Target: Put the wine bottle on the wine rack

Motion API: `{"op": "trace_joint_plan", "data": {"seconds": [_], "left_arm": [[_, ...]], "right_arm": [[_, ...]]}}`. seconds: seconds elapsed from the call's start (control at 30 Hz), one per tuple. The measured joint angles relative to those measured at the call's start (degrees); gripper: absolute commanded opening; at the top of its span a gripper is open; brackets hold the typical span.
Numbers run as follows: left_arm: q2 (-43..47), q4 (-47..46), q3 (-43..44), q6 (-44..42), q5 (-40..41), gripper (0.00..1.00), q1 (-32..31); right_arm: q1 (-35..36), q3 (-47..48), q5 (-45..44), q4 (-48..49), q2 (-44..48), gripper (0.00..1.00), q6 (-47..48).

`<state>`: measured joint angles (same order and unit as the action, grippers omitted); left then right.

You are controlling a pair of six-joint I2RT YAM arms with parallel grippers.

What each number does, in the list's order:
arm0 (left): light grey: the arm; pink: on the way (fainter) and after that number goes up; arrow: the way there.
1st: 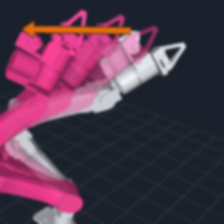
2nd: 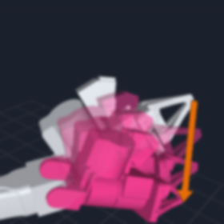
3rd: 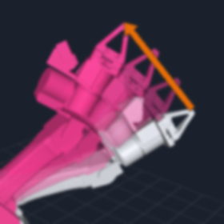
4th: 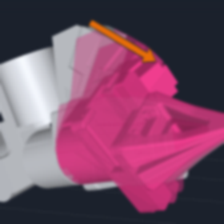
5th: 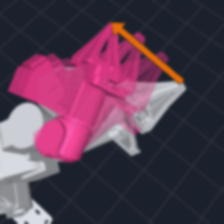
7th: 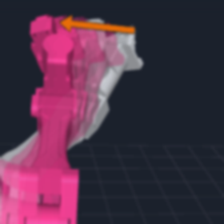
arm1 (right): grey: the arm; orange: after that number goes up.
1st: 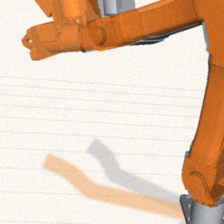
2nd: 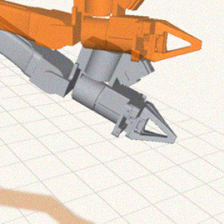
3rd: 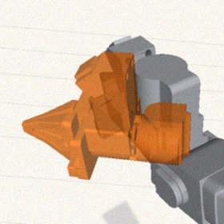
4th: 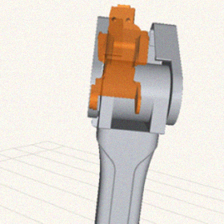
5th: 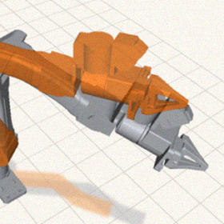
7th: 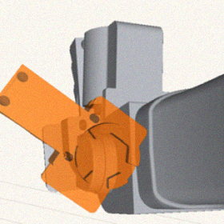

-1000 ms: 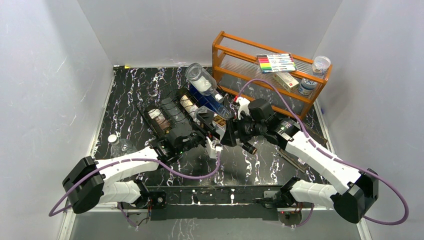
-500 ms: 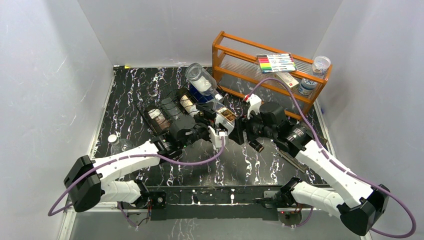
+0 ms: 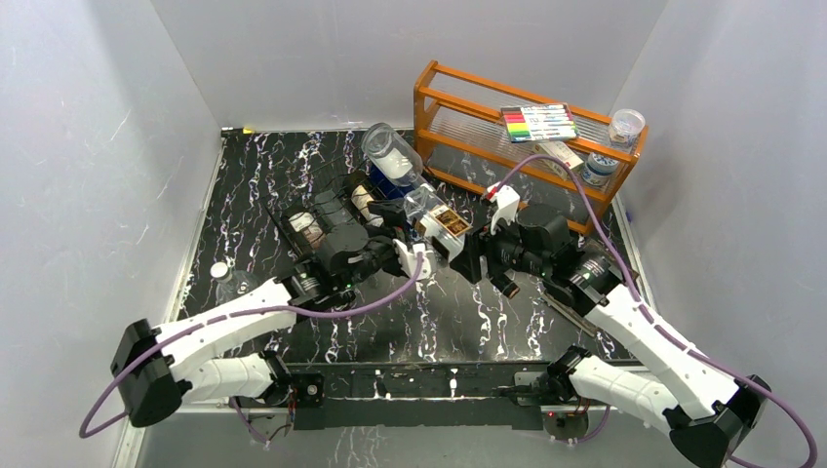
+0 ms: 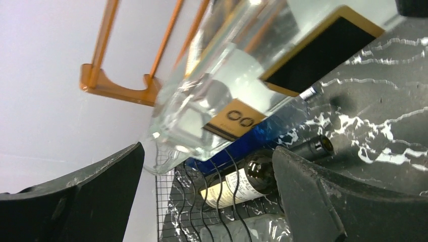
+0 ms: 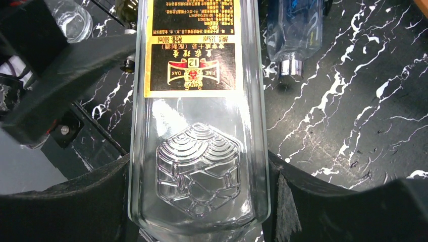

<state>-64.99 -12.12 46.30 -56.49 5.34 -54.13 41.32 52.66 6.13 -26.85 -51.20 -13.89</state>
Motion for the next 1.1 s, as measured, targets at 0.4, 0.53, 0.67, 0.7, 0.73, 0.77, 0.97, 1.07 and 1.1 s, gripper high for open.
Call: {"op": "trace_joint_plan", "data": {"seconds": [0.4,0.53,0.67,0.7,0.73,0.77,0.97,1.07,1.1], "left_arm": [[16.96,0.09,6.49,15.23,4.57,0.98,0.0],[18.91,-0.09,9.6,19.54,8.37,0.98,0.0],[20.33,0.35,11.58,22.93,11.23,0.98,0.0],[20.61,0.61,12.22,23.65,11.76,0.98,0.0],[20.85,0.92,12.9,24.39,12.13,0.98,0.0],[21.03,1.22,13.6,25.0,12.44,0.98,0.0],[22.56,3.34,17.07,27.67,13.53,0.98,0.0],[23.17,4.02,17.99,28.3,13.57,0.98,0.0],[23.26,4.22,18.18,28.46,13.57,0.98,0.0]], "right_arm": [[0.0,0.76,0.44,2.99,-2.64,0.0,-0.04],[0.0,2.43,0.39,5.7,-7.72,0.0,-0.39],[0.04,4.31,0.35,8.96,-12.87,0.0,-1.09],[0.15,4.85,0.31,9.92,-14.25,0.0,-1.27],[0.42,5.53,0.09,10.75,-15.67,0.0,-1.46],[0.74,6.29,-0.35,11.52,-17.2,0.0,-1.66],[5.6,13.18,-6.08,15.52,-27.69,0.0,-1.6],[7.74,17.03,-8.28,18.05,-33.51,0.0,-1.16],[8.26,18.14,-9.01,18.8,-35.32,0.0,-1.01]]}}
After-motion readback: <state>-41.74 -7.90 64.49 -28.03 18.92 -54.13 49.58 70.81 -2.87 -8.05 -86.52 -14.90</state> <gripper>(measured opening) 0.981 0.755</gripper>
